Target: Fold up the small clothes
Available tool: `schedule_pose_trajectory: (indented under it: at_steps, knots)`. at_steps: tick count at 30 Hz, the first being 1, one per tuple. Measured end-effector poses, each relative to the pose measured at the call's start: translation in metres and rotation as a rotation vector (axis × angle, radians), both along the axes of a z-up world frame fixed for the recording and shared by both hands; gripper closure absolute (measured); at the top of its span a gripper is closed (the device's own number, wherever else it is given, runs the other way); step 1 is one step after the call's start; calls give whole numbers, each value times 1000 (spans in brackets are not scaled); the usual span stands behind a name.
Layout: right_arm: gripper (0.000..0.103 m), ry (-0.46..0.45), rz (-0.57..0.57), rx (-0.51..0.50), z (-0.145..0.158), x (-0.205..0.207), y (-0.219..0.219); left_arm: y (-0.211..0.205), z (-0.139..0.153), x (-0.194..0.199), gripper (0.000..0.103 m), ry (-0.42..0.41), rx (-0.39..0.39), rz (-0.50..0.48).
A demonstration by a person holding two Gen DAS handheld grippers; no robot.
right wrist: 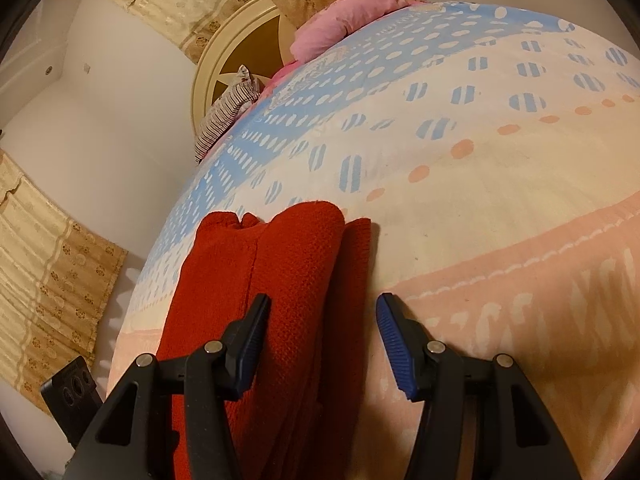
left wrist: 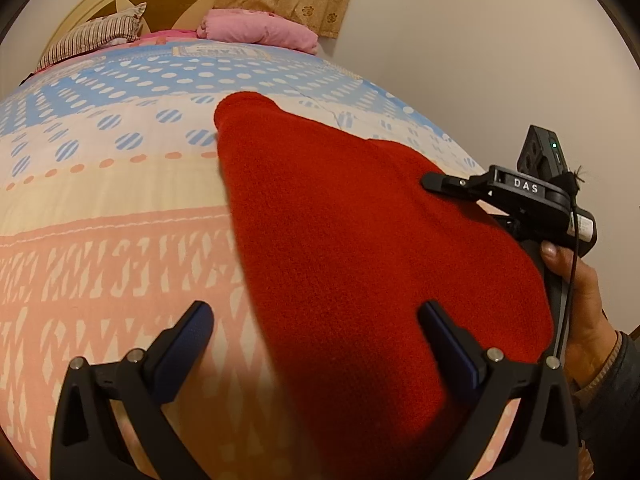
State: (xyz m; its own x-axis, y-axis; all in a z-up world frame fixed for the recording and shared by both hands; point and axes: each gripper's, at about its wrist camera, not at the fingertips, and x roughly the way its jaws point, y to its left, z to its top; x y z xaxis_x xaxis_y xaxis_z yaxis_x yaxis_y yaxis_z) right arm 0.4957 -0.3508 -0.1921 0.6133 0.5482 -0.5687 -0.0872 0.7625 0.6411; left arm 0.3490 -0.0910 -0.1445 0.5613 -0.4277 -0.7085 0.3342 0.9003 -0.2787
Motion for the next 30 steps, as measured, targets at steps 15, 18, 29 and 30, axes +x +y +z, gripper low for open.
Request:
schedule_pose_trajectory:
  at_steps: [15,18,29,30]
  knots:
    - [71,28,60,68,-9,7,1,-5,2,0,10,4,-54,-68]
    - [73,3,75,62,-8,3,4,-7,3,-2,20,-2,-66,-88]
    - [74,-14,67,35,-7,1,7,-12,12,-11,47,-41,-36,-99]
    - [74,-18,66,32,-7,0,7,-12,13,-12,50,-42,-31,-99]
